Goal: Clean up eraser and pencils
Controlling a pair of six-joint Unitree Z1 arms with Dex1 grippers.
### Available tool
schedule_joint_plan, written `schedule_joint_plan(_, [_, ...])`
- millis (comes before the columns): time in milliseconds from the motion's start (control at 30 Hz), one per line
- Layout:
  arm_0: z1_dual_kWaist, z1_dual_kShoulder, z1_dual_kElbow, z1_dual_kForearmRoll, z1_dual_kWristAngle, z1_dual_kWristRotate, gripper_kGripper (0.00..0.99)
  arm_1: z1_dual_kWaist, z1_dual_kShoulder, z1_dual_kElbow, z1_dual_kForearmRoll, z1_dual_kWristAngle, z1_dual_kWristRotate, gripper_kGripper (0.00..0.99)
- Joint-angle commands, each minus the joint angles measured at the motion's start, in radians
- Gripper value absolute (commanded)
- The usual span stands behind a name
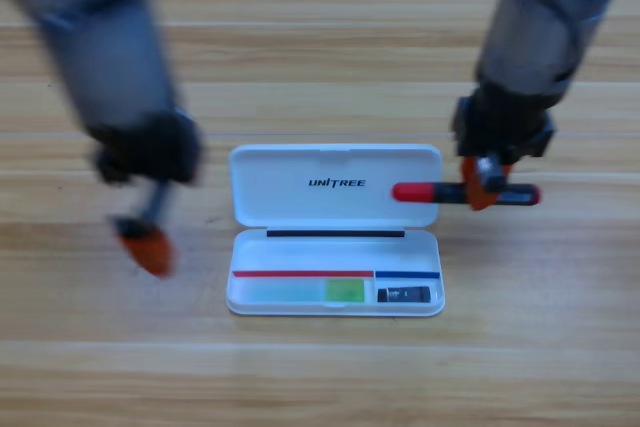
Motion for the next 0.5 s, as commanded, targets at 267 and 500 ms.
schedule_joint_plan(267, [0.301,-0.173,0.198,-0.064,-0.001,0.145,0.99,0.136,0.285,-0.255,0.066,0.013,0.049,0.0])
schedule_joint_plan(500, [0.301,-0.165,0.269,-0.128,-0.019,0.143,0.99,0.154,0.313,-0.287,0.069,0.008,0.065,0.0])
